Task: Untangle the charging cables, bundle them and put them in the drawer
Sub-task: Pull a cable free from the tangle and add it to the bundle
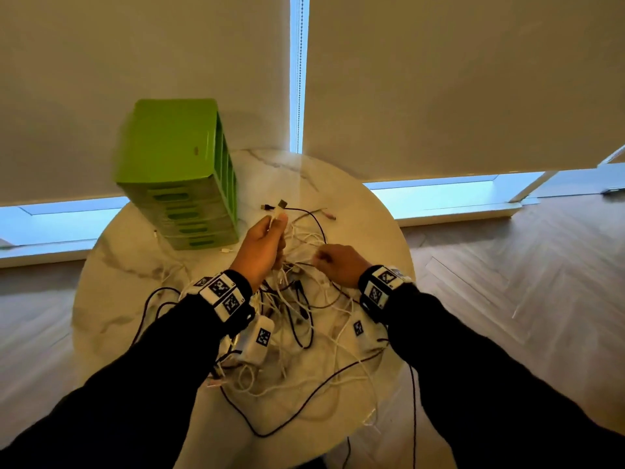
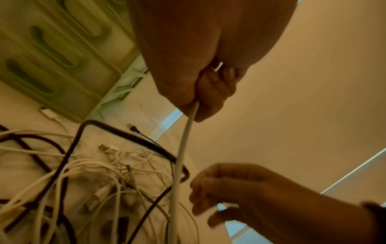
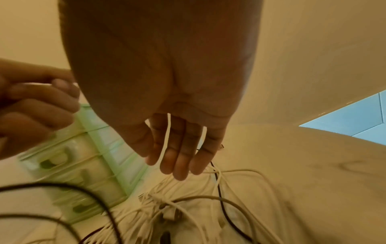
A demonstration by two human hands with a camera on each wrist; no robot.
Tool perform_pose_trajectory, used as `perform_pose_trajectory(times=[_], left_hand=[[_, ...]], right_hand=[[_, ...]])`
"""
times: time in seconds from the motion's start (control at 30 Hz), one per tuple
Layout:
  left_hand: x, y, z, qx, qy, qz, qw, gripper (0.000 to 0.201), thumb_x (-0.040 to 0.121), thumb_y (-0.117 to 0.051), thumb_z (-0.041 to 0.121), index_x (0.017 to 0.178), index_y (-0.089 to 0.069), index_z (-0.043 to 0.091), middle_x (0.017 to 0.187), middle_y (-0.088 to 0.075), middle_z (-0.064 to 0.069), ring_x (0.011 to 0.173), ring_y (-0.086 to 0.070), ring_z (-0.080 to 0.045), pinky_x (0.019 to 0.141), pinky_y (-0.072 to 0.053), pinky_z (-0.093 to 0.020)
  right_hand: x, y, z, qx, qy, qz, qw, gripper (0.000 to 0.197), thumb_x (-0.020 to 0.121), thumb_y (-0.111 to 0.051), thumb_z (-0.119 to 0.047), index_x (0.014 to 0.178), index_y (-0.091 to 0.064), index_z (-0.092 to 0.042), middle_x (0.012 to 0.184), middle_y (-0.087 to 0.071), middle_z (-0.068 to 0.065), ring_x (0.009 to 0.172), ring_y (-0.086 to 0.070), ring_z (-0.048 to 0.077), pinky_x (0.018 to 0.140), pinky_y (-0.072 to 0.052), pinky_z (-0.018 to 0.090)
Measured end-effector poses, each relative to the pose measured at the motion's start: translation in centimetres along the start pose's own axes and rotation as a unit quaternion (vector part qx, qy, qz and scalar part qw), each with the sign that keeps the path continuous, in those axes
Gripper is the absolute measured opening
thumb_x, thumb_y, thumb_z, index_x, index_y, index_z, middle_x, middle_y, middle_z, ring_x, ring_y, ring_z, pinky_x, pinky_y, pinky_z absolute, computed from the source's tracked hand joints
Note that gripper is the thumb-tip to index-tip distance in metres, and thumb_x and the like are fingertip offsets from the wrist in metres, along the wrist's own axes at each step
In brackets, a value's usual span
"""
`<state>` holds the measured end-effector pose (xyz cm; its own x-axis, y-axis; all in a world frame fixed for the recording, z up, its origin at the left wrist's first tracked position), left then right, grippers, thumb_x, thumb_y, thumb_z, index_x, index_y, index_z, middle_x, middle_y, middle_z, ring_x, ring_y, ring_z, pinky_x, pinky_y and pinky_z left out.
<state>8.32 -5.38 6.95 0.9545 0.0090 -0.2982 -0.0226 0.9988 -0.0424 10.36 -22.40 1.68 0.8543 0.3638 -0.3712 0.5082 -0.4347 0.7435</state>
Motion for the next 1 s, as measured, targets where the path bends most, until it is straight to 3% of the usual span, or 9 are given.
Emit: perform_pose_trajectory(times=[0.1,0.27,0.4,0.57,0.63,0.7,0.8,0.9,1.0], left_hand=[[1.6,1.0,-2.3,0.039,0.016,0.014,0.999,0.037,0.103,-0.049,0.045,0.074,-0.038,0.025,0.058,-0.033,0.012,0.049,-0.029,-0.009,0.048,-0.029,-0.024],[2.9,2.8,-5.8,0.084,0.019,0.016,0.996,0.042,0.089,-0.053,0.064,0.072,-0.04,0.027,0.061,-0.037,0.009,0.054,-0.033,-0.014,0.055,-0.03,-0.033],[3.0,3.2,-6.9,0.088,0.018,0.024,0.996,0.04,0.098,-0.051,0.056,0.072,-0.04,0.027,0.062,-0.037,0.009,0.055,-0.033,-0.012,0.054,-0.031,-0.033],[2.8,3.2,-7.2,0.091,0.012,0.026,0.995,0.042,0.097,-0.05,0.058,0.073,-0.04,0.025,0.064,-0.037,0.002,0.058,-0.036,-0.016,0.059,-0.034,-0.038],[2.7,3.2,-7.1,0.082,0.014,0.02,0.996,0.042,0.095,-0.05,0.061,0.076,-0.042,0.024,0.067,-0.037,0.0,0.061,-0.036,-0.018,0.061,-0.036,-0.04],[2.6,3.1,-7.1,0.064,0.02,0.023,0.997,0.038,0.099,-0.05,0.054,0.077,-0.043,0.023,0.065,-0.039,0.003,0.06,-0.037,-0.016,0.061,-0.037,-0.037],[2.2,2.9,-6.4,-0.014,0.015,0.047,0.999,0.034,0.104,-0.048,0.043,0.076,-0.042,0.023,0.061,-0.037,0.01,0.052,-0.034,-0.009,0.052,-0.034,-0.027],[2.0,2.4,-5.2,-0.167,0.029,0.053,0.984,0.033,0.107,-0.041,0.039,0.083,-0.048,0.018,0.063,-0.033,0.007,0.051,-0.027,-0.007,0.047,-0.025,-0.021],[1.0,2.3,-3.9,-0.281,0.053,0.071,0.956,0.044,0.105,-0.037,0.047,0.092,-0.059,0.011,0.068,-0.047,0.003,0.053,-0.035,-0.008,0.049,-0.027,-0.022]], right_hand=[[5.5,-0.2,0.4,0.012,-0.024,0.009,1.0,0.026,0.102,-0.05,-0.025,0.112,-0.063,-0.004,0.116,-0.066,0.017,0.109,-0.059,0.035,0.089,-0.045,0.038],[11.7,-3.2,1.4,-0.077,-0.083,-0.003,0.994,0.034,0.103,-0.041,-0.031,0.13,-0.053,-0.014,0.132,-0.057,0.014,0.125,-0.049,0.039,0.1,-0.041,0.046],[12.7,-4.7,0.8,-0.137,-0.074,0.007,0.988,0.034,0.1,-0.041,-0.029,0.131,-0.052,-0.02,0.135,-0.056,0.008,0.127,-0.047,0.034,0.102,-0.034,0.047],[12.0,-1.4,0.8,-0.048,-0.02,0.066,0.996,0.032,0.107,-0.036,-0.038,0.123,-0.057,-0.019,0.121,-0.065,0.01,0.113,-0.058,0.035,0.092,-0.038,0.044],[11.2,2.1,0.7,0.034,0.003,0.145,0.989,0.026,0.106,-0.041,-0.034,0.111,-0.059,-0.016,0.1,-0.068,0.008,0.096,-0.062,0.035,0.087,-0.046,0.044],[10.0,5.4,-0.1,0.146,0.034,0.186,0.971,0.02,0.104,-0.046,-0.027,0.1,-0.06,-0.014,0.076,-0.062,-0.001,0.077,-0.062,0.026,0.079,-0.051,0.043],[6.6,7.5,-3.6,0.249,0.109,0.133,0.953,0.017,0.104,-0.047,-0.026,0.104,-0.063,-0.019,0.068,-0.055,-0.004,0.072,-0.06,0.023,0.081,-0.053,0.043],[1.7,6.5,-6.6,0.257,0.182,0.054,0.947,0.014,0.105,-0.049,-0.021,0.11,-0.063,-0.02,0.085,-0.061,0.002,0.08,-0.06,0.02,0.082,-0.05,0.036],[-3.0,3.6,-8.4,0.188,0.243,-0.002,0.952,0.013,0.105,-0.051,-0.017,0.108,-0.062,-0.022,0.097,-0.065,-0.017,0.09,-0.06,0.002,0.082,-0.048,0.023]])
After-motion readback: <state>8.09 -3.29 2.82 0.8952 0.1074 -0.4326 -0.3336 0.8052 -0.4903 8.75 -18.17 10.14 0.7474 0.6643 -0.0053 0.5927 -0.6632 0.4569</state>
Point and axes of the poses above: each hand's wrist, its own x-axis towards the middle knuckle, its own y-axis out of the back of the hand, z = x × y, the point moved 5 cm from there along x, towards the middle knuckle
